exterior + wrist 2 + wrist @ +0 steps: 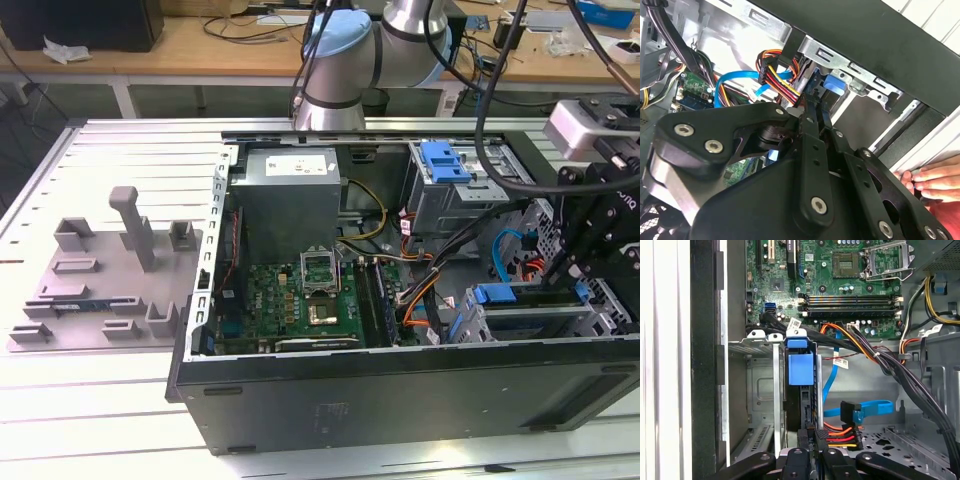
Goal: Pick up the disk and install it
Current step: 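Insert the first disk wire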
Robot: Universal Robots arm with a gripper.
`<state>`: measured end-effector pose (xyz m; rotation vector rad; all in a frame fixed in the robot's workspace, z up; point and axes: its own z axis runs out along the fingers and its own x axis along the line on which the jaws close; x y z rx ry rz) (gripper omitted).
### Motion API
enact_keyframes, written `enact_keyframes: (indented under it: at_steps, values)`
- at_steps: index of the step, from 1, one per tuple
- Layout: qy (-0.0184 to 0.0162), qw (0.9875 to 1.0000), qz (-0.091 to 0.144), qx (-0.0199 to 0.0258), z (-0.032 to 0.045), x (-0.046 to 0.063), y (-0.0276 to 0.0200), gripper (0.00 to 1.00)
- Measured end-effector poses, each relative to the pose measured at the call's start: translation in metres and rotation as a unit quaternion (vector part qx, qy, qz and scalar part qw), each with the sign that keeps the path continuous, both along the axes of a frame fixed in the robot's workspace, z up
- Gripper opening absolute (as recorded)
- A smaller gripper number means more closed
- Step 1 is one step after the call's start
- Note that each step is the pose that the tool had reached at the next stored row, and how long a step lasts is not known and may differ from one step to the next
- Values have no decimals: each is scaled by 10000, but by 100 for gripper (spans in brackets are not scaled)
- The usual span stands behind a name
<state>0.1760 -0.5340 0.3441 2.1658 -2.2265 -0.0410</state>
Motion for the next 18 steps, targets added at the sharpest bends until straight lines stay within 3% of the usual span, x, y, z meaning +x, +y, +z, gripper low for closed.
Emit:
enact_keyframes:
  at_steps: [18]
  values:
    - [0, 10000, 0, 0, -43, 0, 0, 16]
